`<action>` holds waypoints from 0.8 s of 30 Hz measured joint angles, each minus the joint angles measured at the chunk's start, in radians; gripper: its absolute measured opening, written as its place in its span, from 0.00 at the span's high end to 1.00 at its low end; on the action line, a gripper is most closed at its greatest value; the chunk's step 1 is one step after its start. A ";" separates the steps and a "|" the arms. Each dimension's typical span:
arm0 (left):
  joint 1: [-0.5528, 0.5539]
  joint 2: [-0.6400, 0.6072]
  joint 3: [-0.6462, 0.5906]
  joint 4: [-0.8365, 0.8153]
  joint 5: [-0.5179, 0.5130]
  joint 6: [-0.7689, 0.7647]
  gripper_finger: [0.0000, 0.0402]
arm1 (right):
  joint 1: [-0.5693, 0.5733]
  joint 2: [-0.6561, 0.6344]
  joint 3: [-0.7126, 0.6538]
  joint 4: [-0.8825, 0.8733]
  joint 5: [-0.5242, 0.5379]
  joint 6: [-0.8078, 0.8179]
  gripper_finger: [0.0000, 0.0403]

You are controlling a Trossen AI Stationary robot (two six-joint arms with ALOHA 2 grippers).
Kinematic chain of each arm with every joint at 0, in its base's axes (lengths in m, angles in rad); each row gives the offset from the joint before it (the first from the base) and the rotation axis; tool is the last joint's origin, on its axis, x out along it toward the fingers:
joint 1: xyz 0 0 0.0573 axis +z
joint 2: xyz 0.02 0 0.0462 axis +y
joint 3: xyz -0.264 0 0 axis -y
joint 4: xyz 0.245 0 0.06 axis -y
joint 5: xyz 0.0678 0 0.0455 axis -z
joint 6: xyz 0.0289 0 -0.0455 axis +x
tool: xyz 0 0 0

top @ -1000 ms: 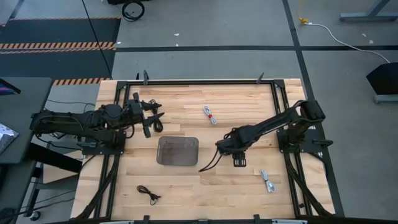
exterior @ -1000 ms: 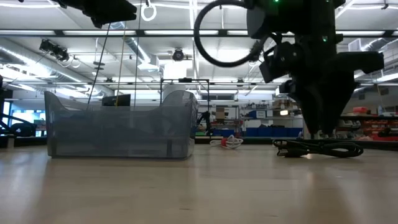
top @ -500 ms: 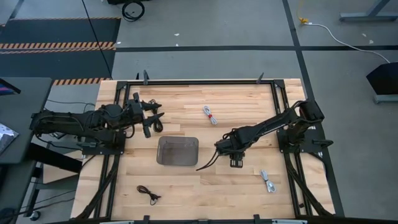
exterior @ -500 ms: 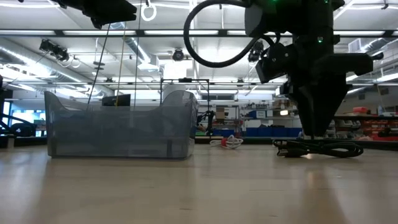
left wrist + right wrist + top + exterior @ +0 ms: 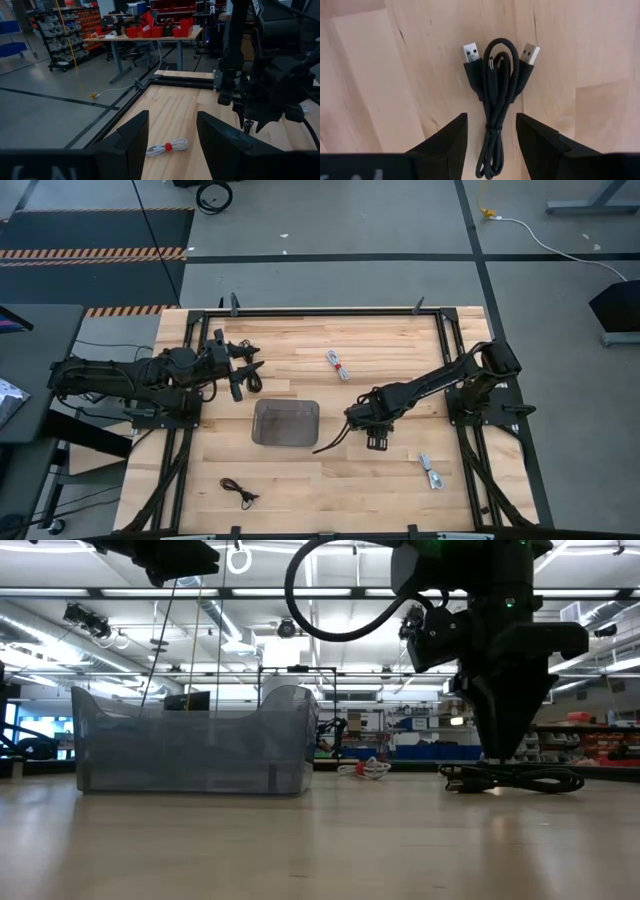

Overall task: Pick and place USB-C Cables
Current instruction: Put the middle black USB cable into the black bin

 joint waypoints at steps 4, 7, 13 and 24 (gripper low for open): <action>0.000 0.000 0.000 -0.001 0.000 -0.002 0.57 | 0.000 0.000 -0.007 0.008 0.008 -0.001 0.57; 0.000 0.000 0.000 -0.001 0.000 -0.018 0.57 | 0.000 0.000 -0.032 0.013 0.008 -0.002 0.57; 0.000 0.000 0.000 -0.002 0.000 -0.018 0.57 | 0.000 0.000 -0.092 0.042 0.008 0.005 0.57; 0.000 0.000 0.000 -0.001 0.000 -0.018 0.57 | 0.000 0.000 -0.099 0.059 0.101 -0.022 0.61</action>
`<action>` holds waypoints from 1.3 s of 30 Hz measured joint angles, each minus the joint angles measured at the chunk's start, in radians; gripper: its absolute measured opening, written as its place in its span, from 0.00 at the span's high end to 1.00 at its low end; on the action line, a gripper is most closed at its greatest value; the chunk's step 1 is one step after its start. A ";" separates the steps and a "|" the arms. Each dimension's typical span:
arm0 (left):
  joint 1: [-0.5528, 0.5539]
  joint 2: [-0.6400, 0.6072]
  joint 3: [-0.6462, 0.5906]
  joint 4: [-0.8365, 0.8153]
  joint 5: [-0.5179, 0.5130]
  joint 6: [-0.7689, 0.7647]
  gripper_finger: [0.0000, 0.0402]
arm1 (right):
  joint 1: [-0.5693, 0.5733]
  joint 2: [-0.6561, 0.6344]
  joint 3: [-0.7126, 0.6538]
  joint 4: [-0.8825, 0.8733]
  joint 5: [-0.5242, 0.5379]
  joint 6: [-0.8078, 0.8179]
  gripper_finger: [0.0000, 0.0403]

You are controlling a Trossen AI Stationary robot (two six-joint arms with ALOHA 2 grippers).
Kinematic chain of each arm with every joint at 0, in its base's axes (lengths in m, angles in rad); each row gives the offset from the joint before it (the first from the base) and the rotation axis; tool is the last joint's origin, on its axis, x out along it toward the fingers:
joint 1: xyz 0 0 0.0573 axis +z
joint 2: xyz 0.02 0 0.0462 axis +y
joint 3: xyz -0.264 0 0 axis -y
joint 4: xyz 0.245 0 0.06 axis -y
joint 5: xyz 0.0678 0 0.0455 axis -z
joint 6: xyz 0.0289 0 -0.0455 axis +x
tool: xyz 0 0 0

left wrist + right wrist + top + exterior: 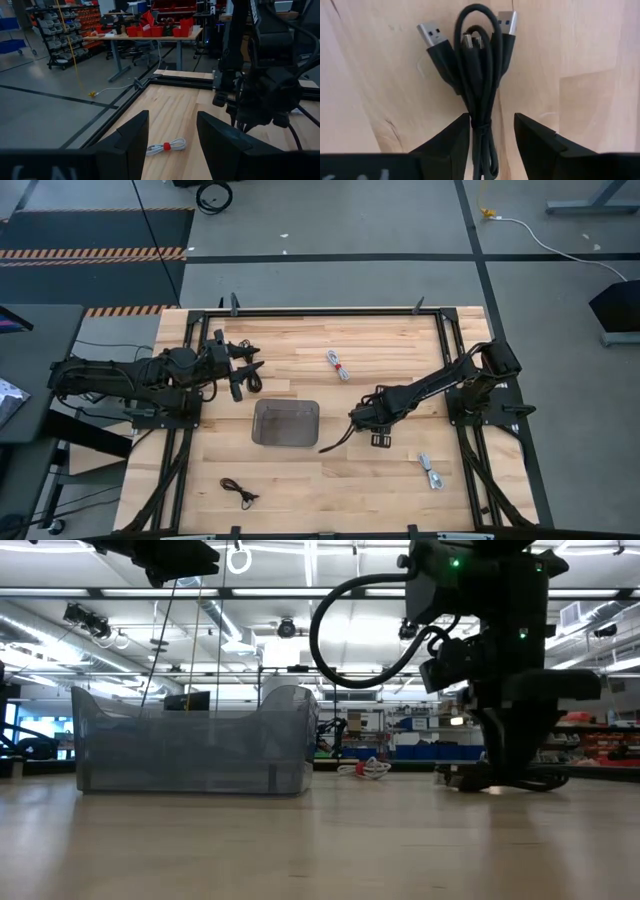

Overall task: Pick and place USB-C Cables
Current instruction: Put the middle black USB cable into the black bin

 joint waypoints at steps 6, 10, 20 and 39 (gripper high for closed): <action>0.000 0.000 0.000 0.000 0.000 0.000 0.57 | 0.000 0.000 0.000 0.000 0.009 -0.019 0.72; 0.000 0.000 0.000 0.000 0.000 0.000 0.57 | 0.000 0.000 0.000 0.000 0.011 -0.027 0.83; 0.000 0.000 0.000 0.000 0.000 0.000 0.57 | -0.003 0.000 0.030 -0.060 0.011 -0.028 0.96; 0.000 0.000 0.000 0.000 0.000 0.003 0.57 | 0.040 0.000 0.523 -0.116 0.138 -0.175 0.97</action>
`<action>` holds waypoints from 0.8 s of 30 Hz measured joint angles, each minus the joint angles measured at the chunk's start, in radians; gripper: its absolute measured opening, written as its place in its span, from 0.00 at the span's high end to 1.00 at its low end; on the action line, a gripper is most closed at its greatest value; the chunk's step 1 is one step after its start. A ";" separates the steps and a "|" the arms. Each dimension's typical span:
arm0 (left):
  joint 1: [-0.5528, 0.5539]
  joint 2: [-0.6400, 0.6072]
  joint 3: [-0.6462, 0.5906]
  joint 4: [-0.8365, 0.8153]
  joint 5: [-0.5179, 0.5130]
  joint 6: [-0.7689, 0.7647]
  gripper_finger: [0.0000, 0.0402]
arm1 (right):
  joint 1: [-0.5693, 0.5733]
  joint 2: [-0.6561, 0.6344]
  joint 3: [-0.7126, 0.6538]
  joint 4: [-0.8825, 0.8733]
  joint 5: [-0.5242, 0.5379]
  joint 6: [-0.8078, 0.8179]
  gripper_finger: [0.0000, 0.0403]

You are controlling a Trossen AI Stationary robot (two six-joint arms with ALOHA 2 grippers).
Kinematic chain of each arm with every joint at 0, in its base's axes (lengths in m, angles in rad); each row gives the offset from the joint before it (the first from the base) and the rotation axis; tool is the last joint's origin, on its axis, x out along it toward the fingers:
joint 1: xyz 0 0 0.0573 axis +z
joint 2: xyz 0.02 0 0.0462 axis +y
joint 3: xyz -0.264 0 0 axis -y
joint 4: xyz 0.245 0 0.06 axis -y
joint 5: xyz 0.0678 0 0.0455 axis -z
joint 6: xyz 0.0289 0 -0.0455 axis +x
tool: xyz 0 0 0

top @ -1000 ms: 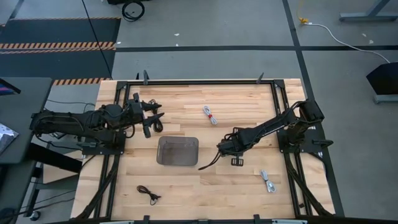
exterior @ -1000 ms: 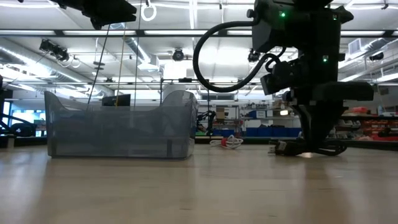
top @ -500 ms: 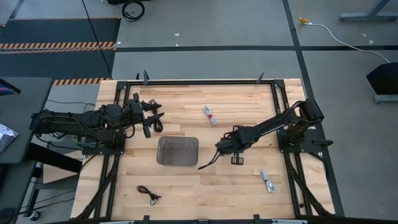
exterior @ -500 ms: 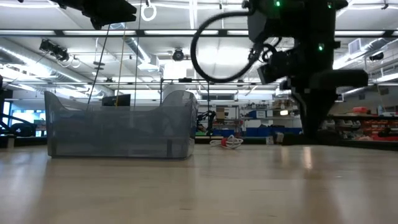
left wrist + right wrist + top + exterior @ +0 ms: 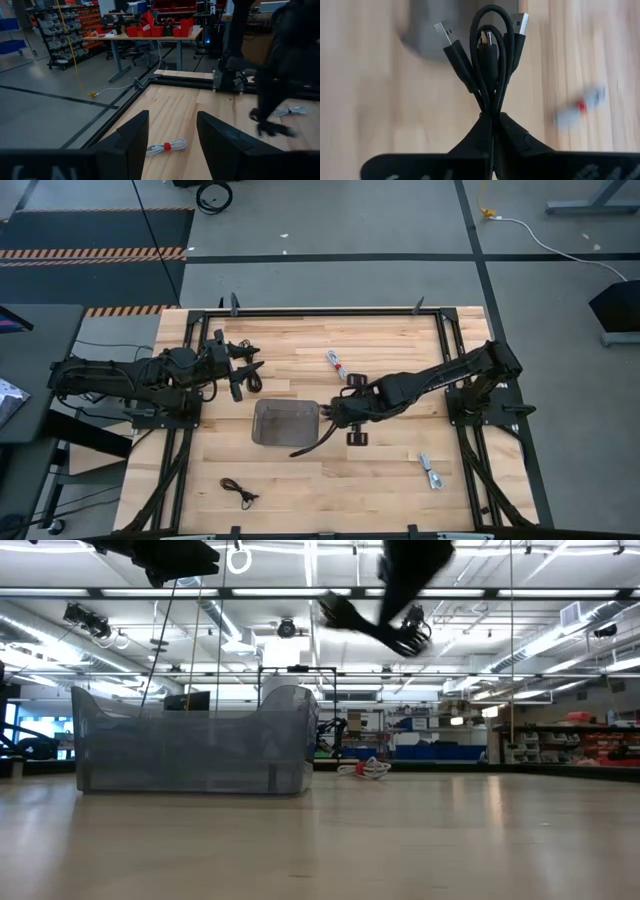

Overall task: Pick and place USB-C Cables
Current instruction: Put the middle black USB cable into the black bin

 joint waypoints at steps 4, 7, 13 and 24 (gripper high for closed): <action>0.000 0.000 0.000 0.000 0.000 0.000 0.57 | -0.006 0.000 0.018 0.144 -0.029 -0.036 0.97; 0.000 0.000 0.000 0.000 0.000 0.000 0.57 | -0.023 0.000 0.018 0.208 -0.049 -0.061 0.97; 0.000 0.000 0.000 0.001 0.000 0.019 0.57 | -0.058 0.013 0.019 0.350 -0.092 -0.120 0.97; 0.003 -0.001 0.000 0.016 0.000 0.019 0.57 | -0.085 0.122 0.031 0.487 -0.154 -0.198 0.97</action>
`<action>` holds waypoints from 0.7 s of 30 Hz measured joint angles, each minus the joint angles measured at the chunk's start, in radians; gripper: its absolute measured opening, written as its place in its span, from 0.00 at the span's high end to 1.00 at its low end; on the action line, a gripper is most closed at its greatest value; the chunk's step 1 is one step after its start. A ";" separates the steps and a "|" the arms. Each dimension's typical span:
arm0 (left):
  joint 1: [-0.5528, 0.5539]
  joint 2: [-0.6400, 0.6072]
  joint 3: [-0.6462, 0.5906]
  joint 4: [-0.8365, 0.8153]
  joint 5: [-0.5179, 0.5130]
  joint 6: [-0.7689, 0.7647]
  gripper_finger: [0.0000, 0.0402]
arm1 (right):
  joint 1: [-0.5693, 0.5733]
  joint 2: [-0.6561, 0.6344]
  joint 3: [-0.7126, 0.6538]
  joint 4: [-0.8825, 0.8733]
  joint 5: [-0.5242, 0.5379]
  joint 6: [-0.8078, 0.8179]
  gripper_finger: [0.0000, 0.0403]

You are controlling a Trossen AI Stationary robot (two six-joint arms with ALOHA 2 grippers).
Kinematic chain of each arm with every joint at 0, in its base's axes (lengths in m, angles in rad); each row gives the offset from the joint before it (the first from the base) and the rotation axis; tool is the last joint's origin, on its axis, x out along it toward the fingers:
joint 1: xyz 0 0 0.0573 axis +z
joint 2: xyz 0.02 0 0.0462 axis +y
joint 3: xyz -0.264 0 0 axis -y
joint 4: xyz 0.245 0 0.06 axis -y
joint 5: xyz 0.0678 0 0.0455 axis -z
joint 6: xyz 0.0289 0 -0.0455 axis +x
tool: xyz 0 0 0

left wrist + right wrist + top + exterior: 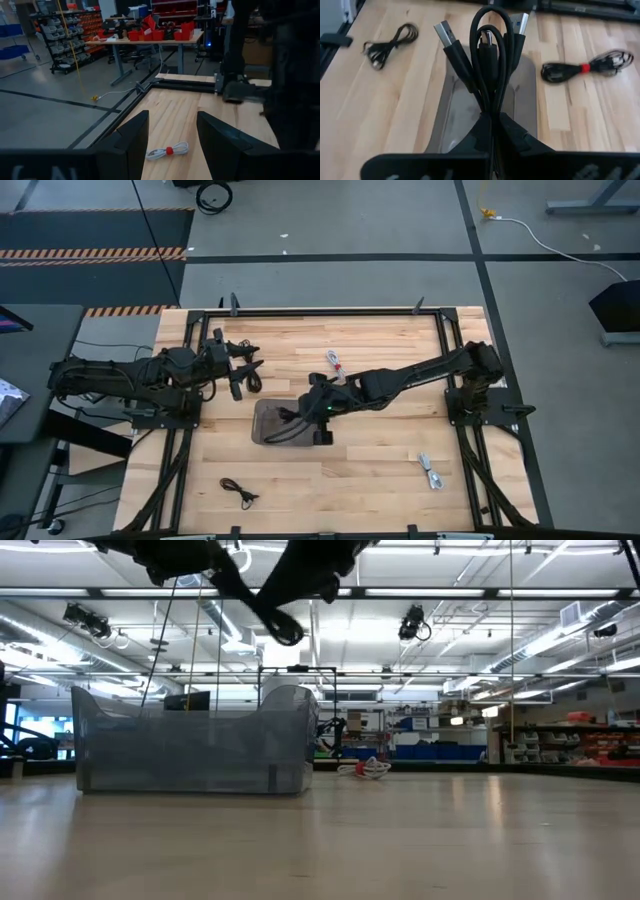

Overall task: Pick and place USB-C Cables
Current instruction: Put the middle black USB cable into the black bin

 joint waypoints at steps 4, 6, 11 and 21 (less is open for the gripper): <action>-0.002 0.000 0.000 -0.009 0.000 0.000 0.57 | -0.013 0.051 -0.001 0.008 -0.003 -0.019 0.97; -0.006 0.000 0.000 -0.005 0.000 0.000 0.57 | -0.019 0.066 -0.001 0.016 -0.004 -0.022 0.97; -0.011 0.001 0.000 -0.008 0.000 0.002 0.57 | -0.027 0.103 0.000 0.030 0.000 -0.027 0.97; -0.012 0.002 0.000 -0.007 0.000 0.004 0.57 | -0.030 0.109 0.000 0.059 0.003 -0.039 0.97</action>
